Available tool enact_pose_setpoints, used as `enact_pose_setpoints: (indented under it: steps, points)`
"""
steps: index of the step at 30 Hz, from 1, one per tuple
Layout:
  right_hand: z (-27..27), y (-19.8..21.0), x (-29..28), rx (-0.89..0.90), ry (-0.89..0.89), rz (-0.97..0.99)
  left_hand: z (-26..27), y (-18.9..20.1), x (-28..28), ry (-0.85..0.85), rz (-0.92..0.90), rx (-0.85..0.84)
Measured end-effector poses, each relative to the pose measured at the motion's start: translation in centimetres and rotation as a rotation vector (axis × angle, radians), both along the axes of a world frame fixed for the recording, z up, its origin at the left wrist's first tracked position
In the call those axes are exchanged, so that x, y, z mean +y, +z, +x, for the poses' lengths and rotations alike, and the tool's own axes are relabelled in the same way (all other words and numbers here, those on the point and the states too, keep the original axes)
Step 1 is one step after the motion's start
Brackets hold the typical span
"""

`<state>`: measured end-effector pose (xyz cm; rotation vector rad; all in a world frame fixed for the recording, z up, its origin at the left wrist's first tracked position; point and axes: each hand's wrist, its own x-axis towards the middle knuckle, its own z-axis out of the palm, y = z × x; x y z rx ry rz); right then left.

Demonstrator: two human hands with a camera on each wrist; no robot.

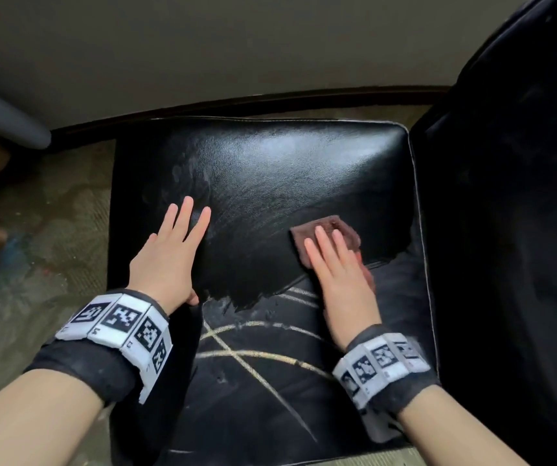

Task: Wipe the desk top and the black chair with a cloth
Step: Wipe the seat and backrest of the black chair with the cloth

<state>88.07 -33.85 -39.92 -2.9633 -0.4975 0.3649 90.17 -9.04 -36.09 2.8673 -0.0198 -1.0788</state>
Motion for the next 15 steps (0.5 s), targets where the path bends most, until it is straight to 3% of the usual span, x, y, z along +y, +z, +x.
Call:
enact_pose_setpoints:
  steps: [2, 5, 8, 12, 15]
  points:
    - [1.5, 0.5, -3.3, 0.012, -0.096, -0.031, 0.0, 0.0, 0.0, -0.001, -0.003, -0.003]
    - [3.6, 1.2, -7.3, 0.163, -0.435, -0.088, -0.1, 0.1, 0.0, 0.008, -0.012, -0.011]
    - [4.2, 0.9, -7.1, 0.157, -0.593, -0.078, -0.2, 0.0, 0.0, 0.015, -0.029, -0.032]
    - [3.3, 1.0, -4.0, 0.158, -0.583, -0.115, -0.9, 0.0, 0.4, 0.018, -0.064, -0.072]
    - [-0.8, 1.1, -1.1, 0.195, -0.354, -0.103, -2.3, -0.1, 0.9, 0.017, -0.093, -0.113]
